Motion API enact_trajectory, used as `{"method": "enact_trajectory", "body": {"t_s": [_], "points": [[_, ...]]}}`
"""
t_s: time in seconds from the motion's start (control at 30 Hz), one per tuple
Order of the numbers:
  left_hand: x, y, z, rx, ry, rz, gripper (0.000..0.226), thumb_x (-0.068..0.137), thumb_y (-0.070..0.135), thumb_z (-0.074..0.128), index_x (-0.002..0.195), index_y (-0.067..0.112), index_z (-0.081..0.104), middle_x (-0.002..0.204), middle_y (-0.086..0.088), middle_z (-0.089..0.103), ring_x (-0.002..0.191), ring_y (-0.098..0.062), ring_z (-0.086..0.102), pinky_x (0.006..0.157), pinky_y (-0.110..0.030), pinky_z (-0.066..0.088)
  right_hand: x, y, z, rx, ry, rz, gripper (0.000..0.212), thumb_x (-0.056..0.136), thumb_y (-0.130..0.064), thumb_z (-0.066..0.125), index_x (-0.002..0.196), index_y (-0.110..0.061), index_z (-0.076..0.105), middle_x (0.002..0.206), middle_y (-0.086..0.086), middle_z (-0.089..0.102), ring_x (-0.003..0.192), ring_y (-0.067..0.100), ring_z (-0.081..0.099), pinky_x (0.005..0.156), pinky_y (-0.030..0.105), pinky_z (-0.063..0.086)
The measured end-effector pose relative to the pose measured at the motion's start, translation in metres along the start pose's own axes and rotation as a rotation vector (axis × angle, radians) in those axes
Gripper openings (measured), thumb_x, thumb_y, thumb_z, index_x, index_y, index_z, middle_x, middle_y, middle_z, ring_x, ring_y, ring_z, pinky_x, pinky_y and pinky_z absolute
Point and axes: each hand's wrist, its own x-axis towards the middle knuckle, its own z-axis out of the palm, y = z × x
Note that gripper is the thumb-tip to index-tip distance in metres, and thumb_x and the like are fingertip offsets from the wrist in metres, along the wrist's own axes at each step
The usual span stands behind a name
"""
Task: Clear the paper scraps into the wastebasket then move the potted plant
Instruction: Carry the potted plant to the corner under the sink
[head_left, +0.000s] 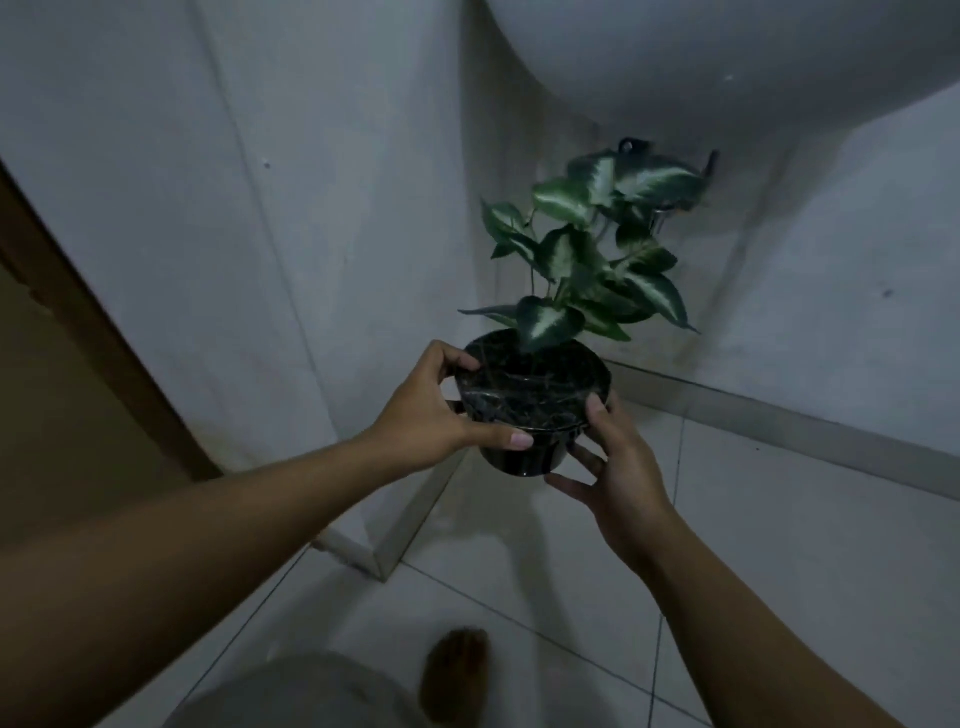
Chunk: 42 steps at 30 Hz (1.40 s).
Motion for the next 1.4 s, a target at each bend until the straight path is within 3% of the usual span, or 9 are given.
{"method": "enact_trajectory", "body": {"t_s": [0.2,0.33,0.5,0.87,1.0,1.1,1.17,1.27,1.4], "points": [[0.061,-0.061,0.034,-0.212,-0.002,-0.069,0.094,0.048,0.011,0.102,0.121,0.02,0.043,0.132,0.007,0.059,0.11,-0.013,0.068,0.084,-0.028,0.061,0.073,0.036,-0.017,-0.013,0.069,0.035,0.035,0.102,-0.048,0.049,0.137,-0.052,0.053,0.139,-0.018,0.059,0.132,0.015,0.052,0.103,0.057,0.049],[0.105,-0.103,0.058,-0.347,0.016,-0.109,0.101,0.045,0.005,0.101,0.124,0.025,0.041,0.135,0.01,0.057,0.12,-0.018,0.065,0.096,-0.04,0.058,0.125,0.063,-0.034,-0.049,0.063,0.058,0.036,0.102,-0.048,0.046,0.137,-0.056,0.05,0.137,-0.024,0.058,0.131,0.009,0.052,0.102,0.057,0.049],[0.161,-0.165,0.08,-0.396,0.059,-0.128,0.102,0.036,0.014,0.101,0.123,0.019,0.048,0.134,0.01,0.057,0.125,-0.014,0.062,0.1,-0.04,0.056,0.197,0.103,-0.052,-0.102,0.051,0.103,0.039,0.102,-0.049,0.046,0.14,-0.055,0.047,0.138,-0.024,0.058,0.128,0.007,0.054,0.101,0.053,0.051],[0.257,-0.264,0.132,-0.381,0.109,-0.205,0.106,0.04,0.017,0.103,0.133,0.024,0.054,0.133,0.012,0.061,0.118,-0.007,0.064,0.084,-0.024,0.059,0.321,0.17,-0.086,-0.117,0.066,0.136,0.037,0.105,-0.043,0.045,0.138,-0.06,0.045,0.132,-0.031,0.056,0.125,0.004,0.052,0.102,0.056,0.05],[0.285,-0.292,0.152,-0.391,0.147,-0.217,0.098,0.052,-0.002,0.097,0.137,0.023,0.055,0.128,0.007,0.066,0.112,-0.002,0.066,0.075,-0.016,0.057,0.357,0.187,-0.097,-0.111,0.05,0.138,0.039,0.105,-0.042,0.046,0.14,-0.059,0.044,0.124,-0.035,0.058,0.117,-0.002,0.054,0.097,0.052,0.053],[0.301,-0.308,0.162,-0.375,0.156,-0.21,0.09,0.057,-0.011,0.091,0.123,0.038,0.056,0.114,0.021,0.067,0.102,0.009,0.068,0.073,-0.015,0.056,0.381,0.198,-0.104,-0.124,0.025,0.136,0.04,0.104,-0.043,0.046,0.141,-0.059,0.043,0.125,-0.036,0.059,0.117,-0.004,0.054,0.091,0.047,0.056],[0.309,-0.314,0.166,-0.363,0.144,-0.199,0.09,0.062,-0.009,0.09,0.127,0.042,0.053,0.112,0.028,0.063,0.101,0.013,0.065,0.075,-0.015,0.057,0.394,0.204,-0.106,-0.133,0.003,0.133,0.039,0.104,-0.044,0.046,0.14,-0.059,0.044,0.134,-0.03,0.058,0.122,-0.001,0.054,0.091,0.049,0.057],[0.32,-0.322,0.173,-0.344,0.147,-0.183,0.096,0.068,-0.005,0.088,0.148,0.025,0.046,0.128,0.016,0.062,0.114,0.005,0.063,0.083,-0.017,0.057,0.41,0.211,-0.108,-0.146,0.001,0.127,0.039,0.104,-0.046,0.049,0.141,-0.057,0.044,0.145,-0.022,0.053,0.13,0.005,0.052,0.096,0.055,0.055],[0.334,-0.332,0.186,-0.296,0.18,-0.15,0.101,0.068,-0.002,0.089,0.154,0.02,0.04,0.145,0.004,0.057,0.129,-0.003,0.057,0.09,-0.016,0.054,0.426,0.217,-0.113,-0.145,0.045,0.111,0.044,0.101,-0.043,0.054,0.144,-0.05,0.045,0.149,-0.019,0.05,0.122,-0.003,0.052,0.102,0.056,0.051]]}}
